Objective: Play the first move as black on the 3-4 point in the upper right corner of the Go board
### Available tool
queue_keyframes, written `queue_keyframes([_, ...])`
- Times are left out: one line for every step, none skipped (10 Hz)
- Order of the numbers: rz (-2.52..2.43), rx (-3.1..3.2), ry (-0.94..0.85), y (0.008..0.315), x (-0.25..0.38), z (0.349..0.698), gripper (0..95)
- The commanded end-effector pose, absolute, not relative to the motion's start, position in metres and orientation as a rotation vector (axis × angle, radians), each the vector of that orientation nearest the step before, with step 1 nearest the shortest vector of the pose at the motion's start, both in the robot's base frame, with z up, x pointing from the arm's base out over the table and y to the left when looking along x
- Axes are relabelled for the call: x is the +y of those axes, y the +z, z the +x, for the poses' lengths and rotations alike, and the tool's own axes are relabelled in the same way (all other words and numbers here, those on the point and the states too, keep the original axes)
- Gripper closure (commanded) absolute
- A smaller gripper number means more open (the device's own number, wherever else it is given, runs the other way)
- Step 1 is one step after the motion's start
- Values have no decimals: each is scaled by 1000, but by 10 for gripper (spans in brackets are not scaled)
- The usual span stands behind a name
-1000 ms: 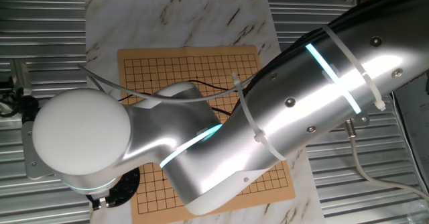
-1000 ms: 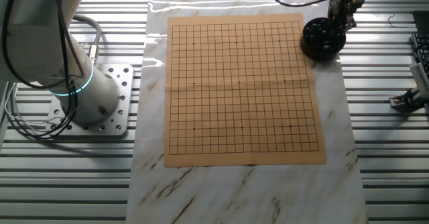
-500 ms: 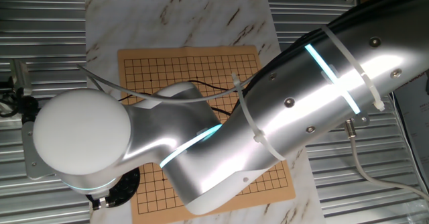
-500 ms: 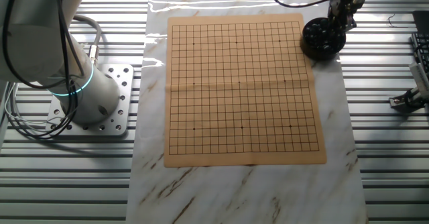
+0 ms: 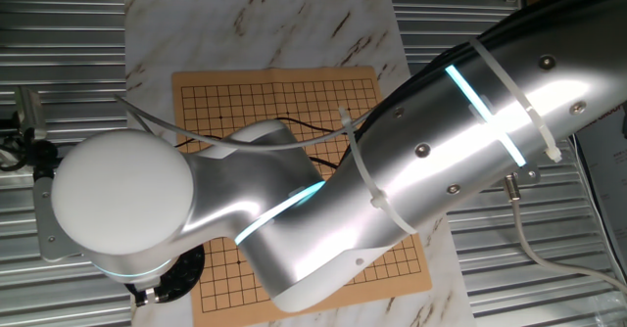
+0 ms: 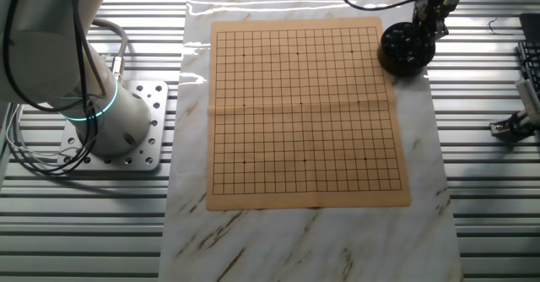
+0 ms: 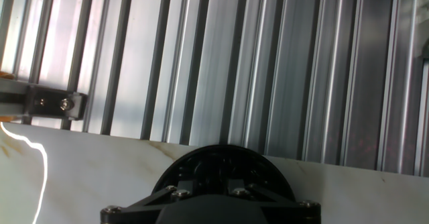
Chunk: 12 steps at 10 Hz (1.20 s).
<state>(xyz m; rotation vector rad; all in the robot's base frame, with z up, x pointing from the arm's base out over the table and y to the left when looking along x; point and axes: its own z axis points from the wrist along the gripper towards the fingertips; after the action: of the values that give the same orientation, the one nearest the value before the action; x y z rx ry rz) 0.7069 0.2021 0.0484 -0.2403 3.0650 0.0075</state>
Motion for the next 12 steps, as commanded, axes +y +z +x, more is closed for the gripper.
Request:
queue_keyframes([-240,3064,7,48,202,707,760])
queue_keyframes([-241,3063,7,48,202,708,760])
queue_keyframes([-241,3063,6,47,202,708,760])
queue_keyframes([-240,3062,5,47,203,708,760])
queue_keyframes([-239,3063,1,47,203,709,760])
queue_keyframes([-238,3064,-1,46,203,709,760])
queue_keyframes([-238,3064,-1,46,203,709,760])
queue_keyframes([-238,3064,-2,46,203,709,760])
queue_keyframes([-239,3063,-1,46,203,709,760])
queue_keyframes([-239,3063,-2,46,203,709,760])
queue_keyframes([-239,3063,-3,46,203,709,760])
queue_keyframes([-239,3063,-3,46,203,709,760])
